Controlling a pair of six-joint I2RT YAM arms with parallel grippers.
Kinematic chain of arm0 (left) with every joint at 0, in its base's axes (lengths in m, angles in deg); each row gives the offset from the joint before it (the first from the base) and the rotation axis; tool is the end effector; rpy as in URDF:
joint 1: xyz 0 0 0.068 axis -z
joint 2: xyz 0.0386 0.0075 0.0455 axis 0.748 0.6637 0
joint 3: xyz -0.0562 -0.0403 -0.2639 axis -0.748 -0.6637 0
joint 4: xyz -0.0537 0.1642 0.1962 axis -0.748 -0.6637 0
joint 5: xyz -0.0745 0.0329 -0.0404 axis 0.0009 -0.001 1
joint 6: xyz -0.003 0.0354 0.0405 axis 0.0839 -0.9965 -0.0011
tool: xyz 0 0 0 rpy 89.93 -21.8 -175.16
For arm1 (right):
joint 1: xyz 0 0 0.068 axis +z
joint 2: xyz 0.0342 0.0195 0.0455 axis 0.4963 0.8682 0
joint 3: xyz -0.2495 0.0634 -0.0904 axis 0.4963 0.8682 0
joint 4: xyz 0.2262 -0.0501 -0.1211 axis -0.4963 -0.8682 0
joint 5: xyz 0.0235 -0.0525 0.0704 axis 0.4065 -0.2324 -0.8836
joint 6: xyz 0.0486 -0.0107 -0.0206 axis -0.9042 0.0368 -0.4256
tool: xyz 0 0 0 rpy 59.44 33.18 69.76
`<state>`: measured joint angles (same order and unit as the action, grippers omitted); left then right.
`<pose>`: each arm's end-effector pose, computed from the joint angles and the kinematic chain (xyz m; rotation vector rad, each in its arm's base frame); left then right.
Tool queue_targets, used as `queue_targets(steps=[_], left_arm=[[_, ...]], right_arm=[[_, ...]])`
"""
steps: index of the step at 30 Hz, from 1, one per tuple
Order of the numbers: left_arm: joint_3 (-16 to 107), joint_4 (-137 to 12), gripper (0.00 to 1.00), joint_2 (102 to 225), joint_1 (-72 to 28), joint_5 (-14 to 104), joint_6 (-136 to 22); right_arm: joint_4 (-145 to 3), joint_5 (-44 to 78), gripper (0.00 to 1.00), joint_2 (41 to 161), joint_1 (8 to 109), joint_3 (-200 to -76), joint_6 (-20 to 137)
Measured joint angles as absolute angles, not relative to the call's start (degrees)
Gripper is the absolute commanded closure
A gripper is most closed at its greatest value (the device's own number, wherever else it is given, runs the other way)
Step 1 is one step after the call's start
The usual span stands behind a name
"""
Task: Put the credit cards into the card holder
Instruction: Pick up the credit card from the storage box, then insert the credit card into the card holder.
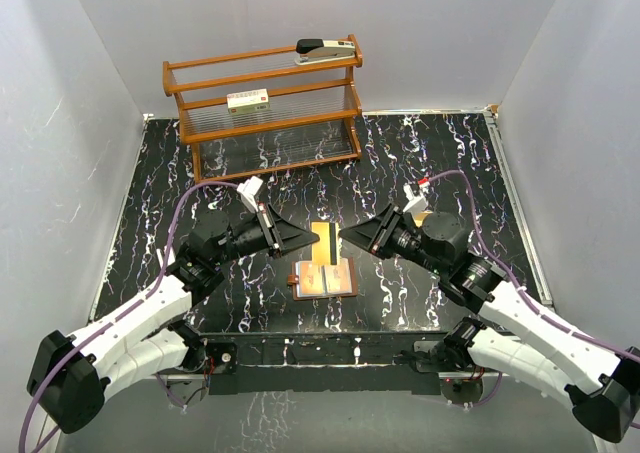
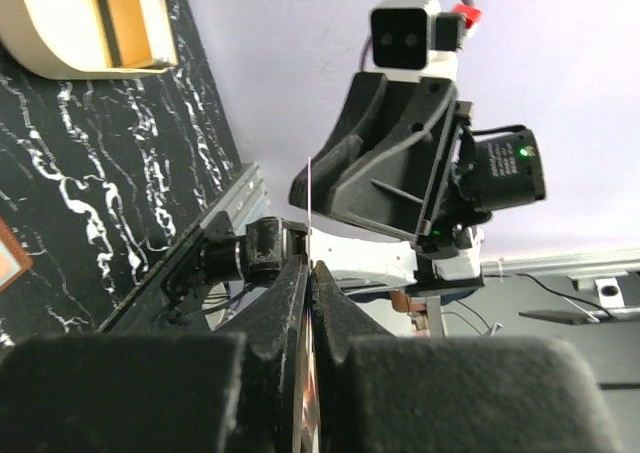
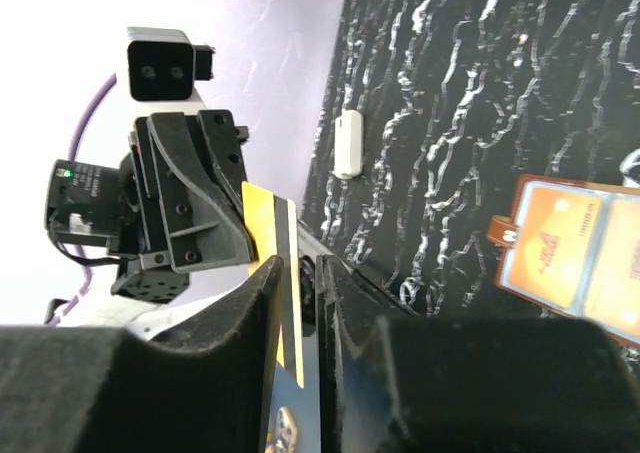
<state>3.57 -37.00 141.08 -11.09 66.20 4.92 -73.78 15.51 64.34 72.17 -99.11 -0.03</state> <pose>0.1593 -0.1435 0.2956 -0.0579 1.8272 -1.8491 0.1357 0.1316 0.3037 0.2701 2.0052 1.4365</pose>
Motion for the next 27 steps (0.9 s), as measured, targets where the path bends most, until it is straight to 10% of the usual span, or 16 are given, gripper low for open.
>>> queue_targets(steps=[27], left_arm=[[4.2, -58.8, 1.0, 155.4, -11.2, 58.4, -13.2]], right_arm=[[-94.2, 26.8, 0.62, 84.8, 72.2, -101.5, 20.7]])
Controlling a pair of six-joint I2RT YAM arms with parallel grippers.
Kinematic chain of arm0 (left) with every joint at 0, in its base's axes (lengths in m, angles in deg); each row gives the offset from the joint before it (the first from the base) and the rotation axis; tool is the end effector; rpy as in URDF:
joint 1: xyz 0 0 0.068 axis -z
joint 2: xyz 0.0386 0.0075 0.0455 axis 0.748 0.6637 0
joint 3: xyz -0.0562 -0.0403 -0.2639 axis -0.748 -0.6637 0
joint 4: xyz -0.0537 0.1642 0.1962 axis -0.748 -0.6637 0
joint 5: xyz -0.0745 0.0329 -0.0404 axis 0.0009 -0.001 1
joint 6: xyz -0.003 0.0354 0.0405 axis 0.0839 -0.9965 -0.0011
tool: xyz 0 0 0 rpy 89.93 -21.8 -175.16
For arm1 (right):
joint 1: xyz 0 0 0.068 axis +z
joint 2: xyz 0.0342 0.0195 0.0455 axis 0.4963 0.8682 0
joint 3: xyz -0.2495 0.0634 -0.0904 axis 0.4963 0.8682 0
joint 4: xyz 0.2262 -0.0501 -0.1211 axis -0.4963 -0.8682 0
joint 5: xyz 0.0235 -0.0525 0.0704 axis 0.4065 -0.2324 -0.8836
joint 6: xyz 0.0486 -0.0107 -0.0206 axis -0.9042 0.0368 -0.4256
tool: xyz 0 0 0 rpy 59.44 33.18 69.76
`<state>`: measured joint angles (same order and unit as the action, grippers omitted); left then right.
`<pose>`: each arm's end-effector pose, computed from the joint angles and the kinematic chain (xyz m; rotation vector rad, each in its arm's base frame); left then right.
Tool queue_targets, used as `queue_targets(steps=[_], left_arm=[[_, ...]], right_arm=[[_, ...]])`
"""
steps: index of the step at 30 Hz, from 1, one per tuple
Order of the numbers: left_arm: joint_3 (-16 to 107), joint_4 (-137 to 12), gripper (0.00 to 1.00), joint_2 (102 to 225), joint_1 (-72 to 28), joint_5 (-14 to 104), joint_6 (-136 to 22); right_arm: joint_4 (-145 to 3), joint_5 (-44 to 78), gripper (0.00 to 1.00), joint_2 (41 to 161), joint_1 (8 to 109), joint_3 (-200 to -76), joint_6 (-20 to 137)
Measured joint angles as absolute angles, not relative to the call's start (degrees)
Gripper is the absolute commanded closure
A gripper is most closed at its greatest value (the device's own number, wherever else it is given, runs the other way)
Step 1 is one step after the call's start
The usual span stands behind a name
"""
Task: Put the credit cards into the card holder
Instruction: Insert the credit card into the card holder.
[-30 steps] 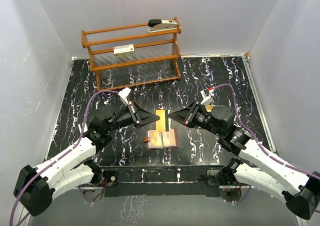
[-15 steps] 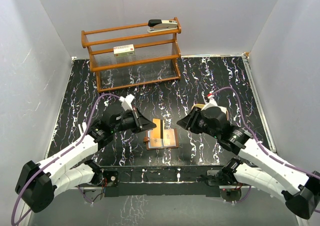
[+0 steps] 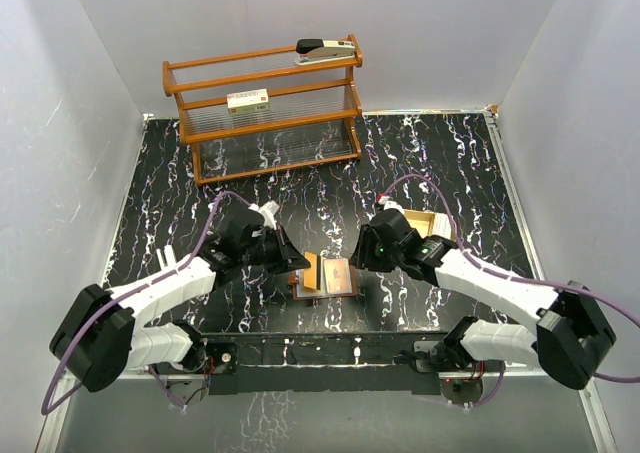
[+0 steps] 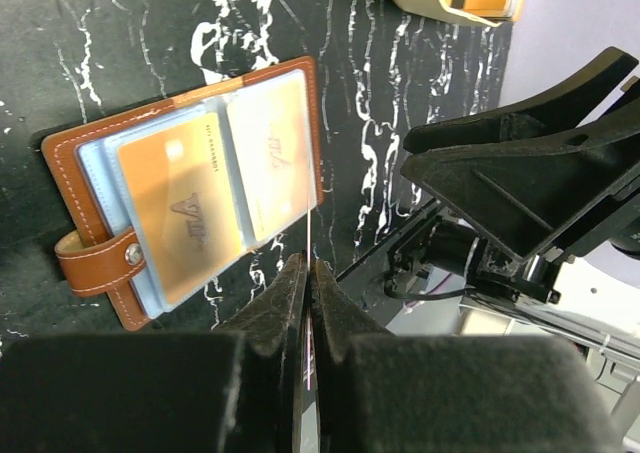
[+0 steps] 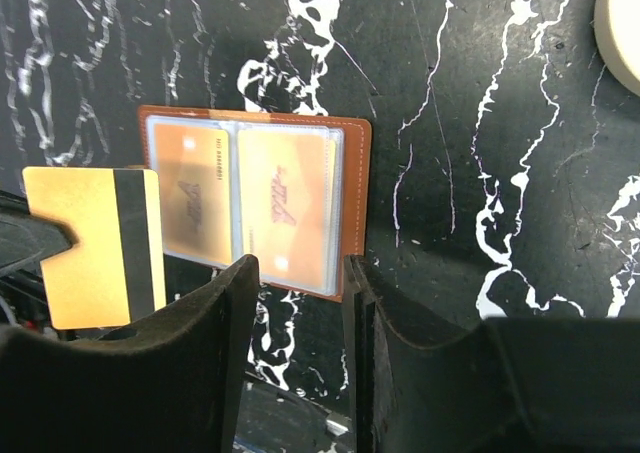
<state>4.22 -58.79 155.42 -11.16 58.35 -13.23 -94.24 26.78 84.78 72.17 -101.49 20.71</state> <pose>0.1853 -0.1574 0.2073 -0.1076 2.3616 -1.2871 0.1671 0.1509 0.2165 0.0644 2.5377 0.6077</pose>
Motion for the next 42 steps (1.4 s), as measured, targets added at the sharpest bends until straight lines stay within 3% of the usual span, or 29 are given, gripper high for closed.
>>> queue_targets(steps=[8, 16, 42], left_arm=[[4.2, -58.6, 1.0, 160.8, -11.2, 58.7, -12.7], [4.2, -56.0, 1.0, 162.5, -11.8, 59.9, -12.8], [1.8, -48.9, 1.0, 167.9, -12.5, 61.4, -11.6]], right_arm=[[-92.2, 26.1, 0.63, 93.5, 72.2, -101.8, 23.4], [-89.4, 24.7, 0.71, 98.7, 72.2, -101.8, 24.8], [-84.5, 21.9, 0.81, 99.5, 72.2, -98.1, 23.2]])
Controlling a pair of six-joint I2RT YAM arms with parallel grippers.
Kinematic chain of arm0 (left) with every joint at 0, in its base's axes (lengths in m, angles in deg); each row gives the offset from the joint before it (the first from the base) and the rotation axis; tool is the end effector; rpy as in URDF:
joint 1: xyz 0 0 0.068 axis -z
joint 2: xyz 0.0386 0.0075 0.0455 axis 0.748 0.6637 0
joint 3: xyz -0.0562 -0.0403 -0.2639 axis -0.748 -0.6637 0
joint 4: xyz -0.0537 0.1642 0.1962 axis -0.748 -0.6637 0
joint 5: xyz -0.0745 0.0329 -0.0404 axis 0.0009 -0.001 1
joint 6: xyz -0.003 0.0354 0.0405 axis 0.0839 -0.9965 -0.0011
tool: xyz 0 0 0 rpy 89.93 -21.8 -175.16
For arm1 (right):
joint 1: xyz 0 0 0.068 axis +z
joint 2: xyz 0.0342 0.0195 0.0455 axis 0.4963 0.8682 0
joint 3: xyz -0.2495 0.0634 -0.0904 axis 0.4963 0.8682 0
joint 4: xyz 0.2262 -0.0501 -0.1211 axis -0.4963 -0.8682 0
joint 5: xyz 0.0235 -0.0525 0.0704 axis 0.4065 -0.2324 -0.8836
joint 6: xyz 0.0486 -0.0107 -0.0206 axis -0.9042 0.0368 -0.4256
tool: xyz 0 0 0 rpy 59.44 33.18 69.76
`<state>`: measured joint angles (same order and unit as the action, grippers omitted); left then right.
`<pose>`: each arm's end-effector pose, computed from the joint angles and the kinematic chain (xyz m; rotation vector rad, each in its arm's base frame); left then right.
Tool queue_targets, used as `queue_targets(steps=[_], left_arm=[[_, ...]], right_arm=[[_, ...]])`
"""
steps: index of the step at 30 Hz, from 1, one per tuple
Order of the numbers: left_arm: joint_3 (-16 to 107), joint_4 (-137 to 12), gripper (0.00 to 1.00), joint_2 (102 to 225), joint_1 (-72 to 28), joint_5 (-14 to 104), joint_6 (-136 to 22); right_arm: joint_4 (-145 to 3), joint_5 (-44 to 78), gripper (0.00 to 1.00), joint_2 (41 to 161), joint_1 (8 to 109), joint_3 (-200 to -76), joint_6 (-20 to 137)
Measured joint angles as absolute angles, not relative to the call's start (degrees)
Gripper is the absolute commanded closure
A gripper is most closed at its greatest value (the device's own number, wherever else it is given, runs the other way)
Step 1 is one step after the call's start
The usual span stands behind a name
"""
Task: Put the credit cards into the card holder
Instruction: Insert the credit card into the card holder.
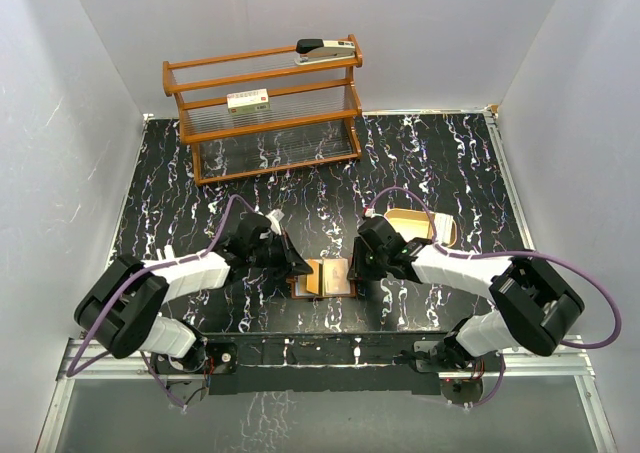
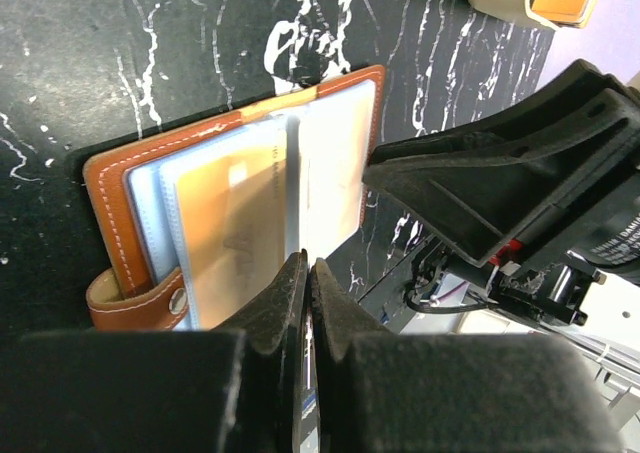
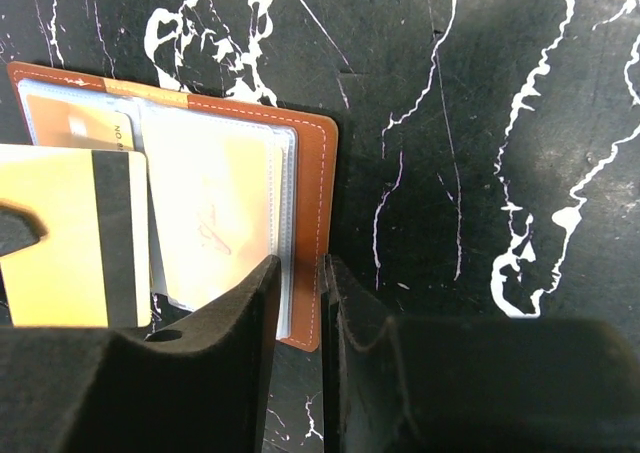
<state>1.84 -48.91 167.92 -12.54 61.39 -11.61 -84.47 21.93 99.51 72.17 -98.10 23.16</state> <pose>0.2018 -0.1643 0.1597 -0.1685 2.4665 -1.2931 0.1821 0.1686 0.1537 -0.0262 2.7020 0.5687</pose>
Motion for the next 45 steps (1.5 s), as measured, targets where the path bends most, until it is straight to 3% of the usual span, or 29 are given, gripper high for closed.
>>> queue_targets(steps=[45], left_arm=[[0.3, -37.6, 1.0, 175.4, -12.7, 60.1, -15.4]], right_arm=[[-81.1, 21.5, 0.85, 97.2, 72.2, -94.5, 20.6]])
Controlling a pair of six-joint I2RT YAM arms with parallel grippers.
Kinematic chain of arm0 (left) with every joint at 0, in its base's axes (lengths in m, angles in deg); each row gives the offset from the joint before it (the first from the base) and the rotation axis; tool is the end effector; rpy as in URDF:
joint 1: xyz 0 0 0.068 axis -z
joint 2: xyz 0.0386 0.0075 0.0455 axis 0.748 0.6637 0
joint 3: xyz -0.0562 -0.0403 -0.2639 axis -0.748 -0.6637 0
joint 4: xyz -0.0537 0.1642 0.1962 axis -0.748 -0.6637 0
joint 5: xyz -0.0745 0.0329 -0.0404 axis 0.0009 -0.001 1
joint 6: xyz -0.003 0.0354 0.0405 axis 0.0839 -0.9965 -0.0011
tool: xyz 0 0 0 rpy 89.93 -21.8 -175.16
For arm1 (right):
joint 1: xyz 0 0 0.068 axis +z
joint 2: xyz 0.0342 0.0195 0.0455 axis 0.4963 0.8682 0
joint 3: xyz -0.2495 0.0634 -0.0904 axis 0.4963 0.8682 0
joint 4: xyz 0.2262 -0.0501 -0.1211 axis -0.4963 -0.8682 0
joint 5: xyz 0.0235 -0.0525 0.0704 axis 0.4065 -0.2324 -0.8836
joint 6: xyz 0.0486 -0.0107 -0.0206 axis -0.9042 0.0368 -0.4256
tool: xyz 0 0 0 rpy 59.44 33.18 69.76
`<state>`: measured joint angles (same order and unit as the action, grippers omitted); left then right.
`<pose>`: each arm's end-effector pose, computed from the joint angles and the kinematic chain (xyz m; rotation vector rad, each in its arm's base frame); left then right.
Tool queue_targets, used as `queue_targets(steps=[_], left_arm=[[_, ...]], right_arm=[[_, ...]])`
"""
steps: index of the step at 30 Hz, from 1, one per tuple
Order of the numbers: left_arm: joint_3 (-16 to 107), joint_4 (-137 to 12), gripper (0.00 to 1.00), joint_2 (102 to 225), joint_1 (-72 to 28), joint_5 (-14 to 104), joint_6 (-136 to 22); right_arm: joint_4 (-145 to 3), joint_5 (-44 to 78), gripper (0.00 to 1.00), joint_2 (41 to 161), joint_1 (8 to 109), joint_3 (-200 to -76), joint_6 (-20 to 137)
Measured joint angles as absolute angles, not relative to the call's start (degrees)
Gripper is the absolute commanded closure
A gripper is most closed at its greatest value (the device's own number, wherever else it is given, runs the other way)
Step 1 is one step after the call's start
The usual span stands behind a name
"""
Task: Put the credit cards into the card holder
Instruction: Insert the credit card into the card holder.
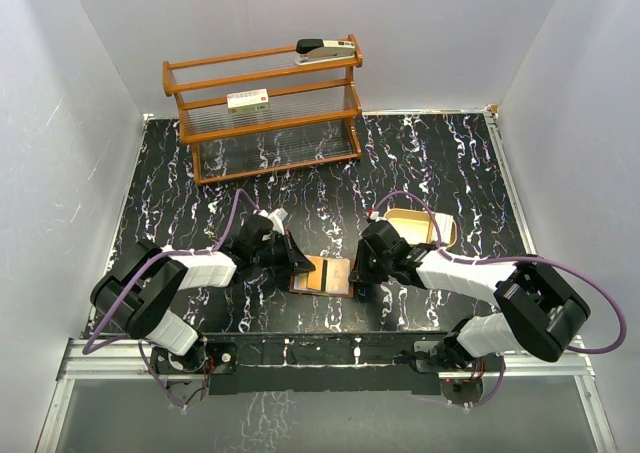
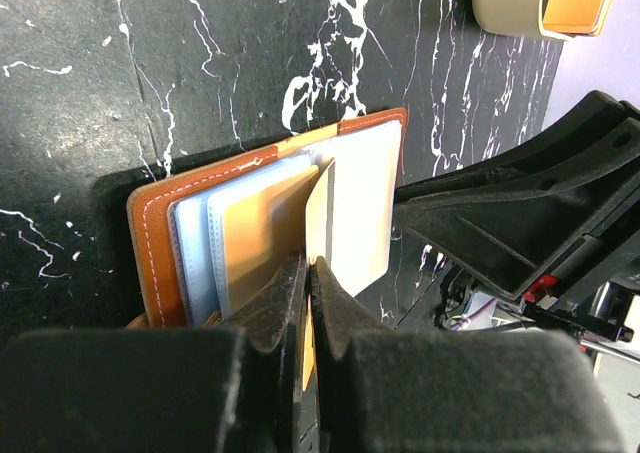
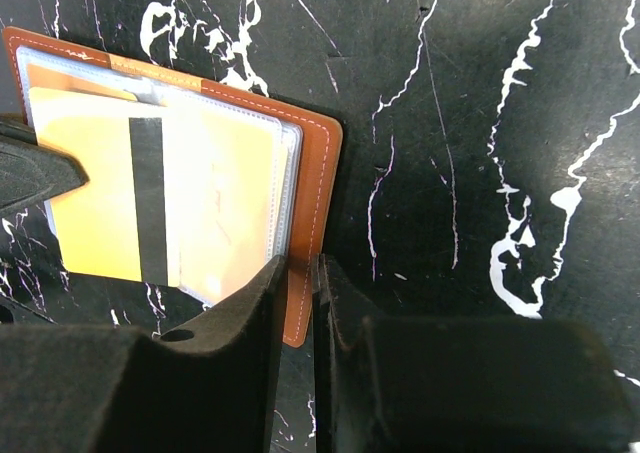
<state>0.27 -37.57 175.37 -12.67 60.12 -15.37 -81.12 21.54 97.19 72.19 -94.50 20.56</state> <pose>0.2110 -0.1693 0.1375 -0.0893 2.4015 -1.2635 0.1745 0.1621 0.1489 0.0303 2.6791 0.6186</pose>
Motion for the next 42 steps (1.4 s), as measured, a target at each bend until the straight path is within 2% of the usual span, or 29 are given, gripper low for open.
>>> queue_targets(steps=[13, 23, 42], left_arm=[[-2.6, -30.9, 1.0, 176.7, -12.7, 61.2, -15.7], [0.9, -36.5, 1.0, 177.1, -12.8, 62.9, -20.6], [-0.1, -32.2, 1.0, 180.1, -13.1, 65.1, -15.5]], right_arm=[[-81.1, 21.7, 0.85, 97.0, 72.2, -94.3, 18.6], [-80.8, 21.7, 0.85, 96.2, 72.2, -93.5, 18.4], [-80.8, 22.0, 0.87, 96.1, 72.3, -93.3, 18.1]])
